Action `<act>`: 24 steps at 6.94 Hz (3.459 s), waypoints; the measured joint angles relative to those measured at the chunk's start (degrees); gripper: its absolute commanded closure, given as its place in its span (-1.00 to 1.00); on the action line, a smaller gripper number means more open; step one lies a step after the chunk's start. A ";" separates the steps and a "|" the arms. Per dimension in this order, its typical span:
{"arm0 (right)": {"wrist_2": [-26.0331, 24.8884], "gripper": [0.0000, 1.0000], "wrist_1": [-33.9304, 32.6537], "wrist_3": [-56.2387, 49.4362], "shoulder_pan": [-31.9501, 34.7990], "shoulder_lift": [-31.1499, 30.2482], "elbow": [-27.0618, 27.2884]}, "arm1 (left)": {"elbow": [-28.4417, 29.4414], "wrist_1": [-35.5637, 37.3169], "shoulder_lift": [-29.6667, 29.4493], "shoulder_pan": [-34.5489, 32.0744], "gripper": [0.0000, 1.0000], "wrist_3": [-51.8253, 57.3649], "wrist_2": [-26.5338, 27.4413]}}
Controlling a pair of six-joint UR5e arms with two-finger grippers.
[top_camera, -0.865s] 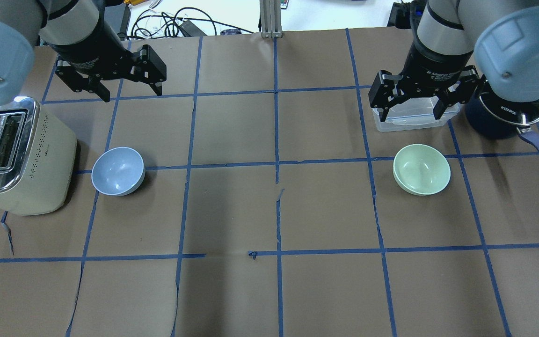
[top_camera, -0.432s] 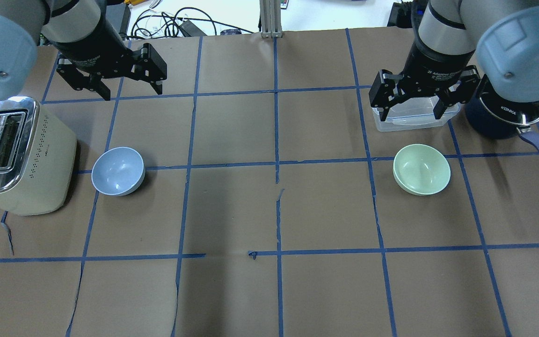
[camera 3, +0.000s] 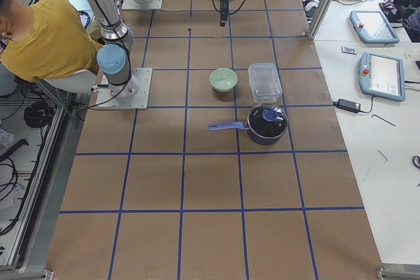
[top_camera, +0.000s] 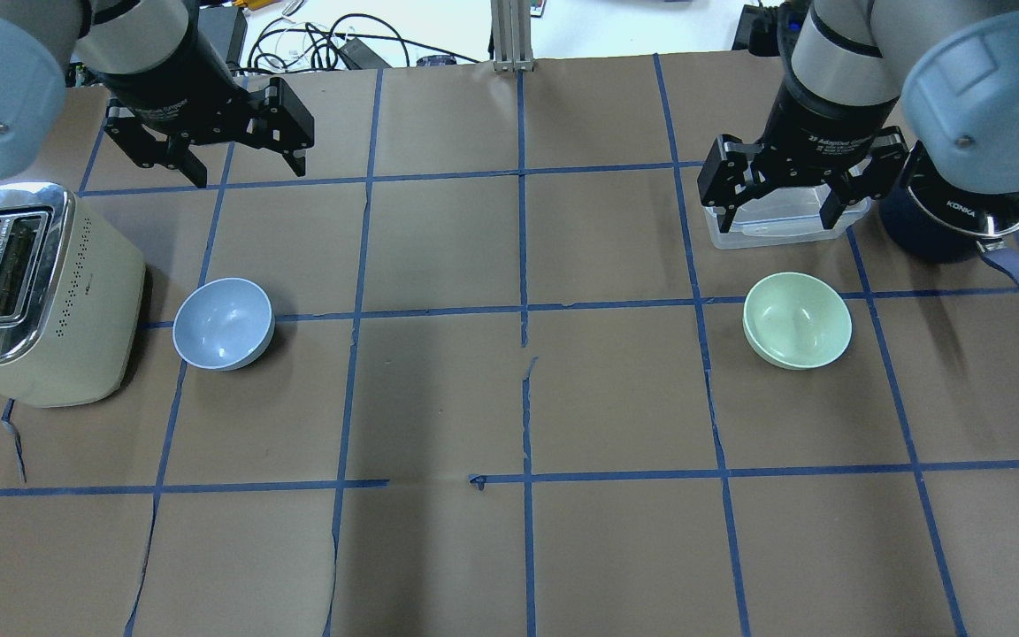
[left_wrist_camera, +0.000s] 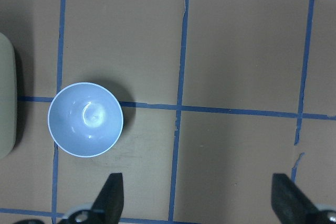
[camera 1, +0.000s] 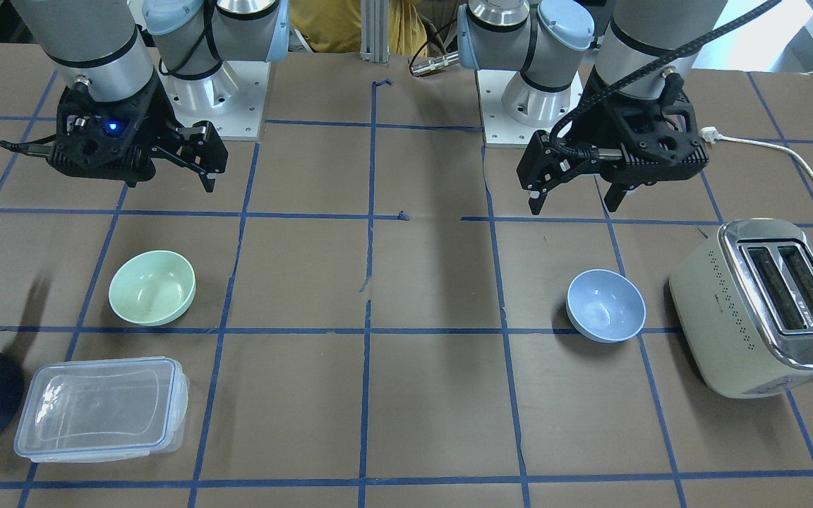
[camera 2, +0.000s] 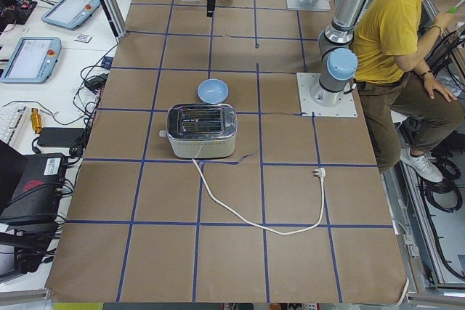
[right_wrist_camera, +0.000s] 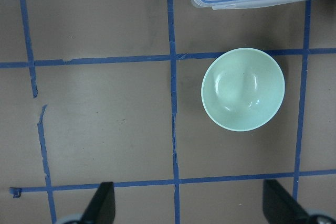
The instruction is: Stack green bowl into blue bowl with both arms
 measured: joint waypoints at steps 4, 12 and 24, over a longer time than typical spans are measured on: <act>0.00 -1.00 0.19 -0.01 0.00 0.00 0.03 | 0.16 -1.13 -0.64 -0.13 -1.00 -0.02 -0.16; -0.11 -1.00 0.20 -0.01 -0.09 0.05 0.00 | -1.19 -1.27 -0.84 4.23 -1.00 6.47 0.04; -0.91 -1.00 -7.63 -1.26 -3.48 8.47 2.84 | -21.80 23.72 -12.65 23.05 -0.47 32.20 0.55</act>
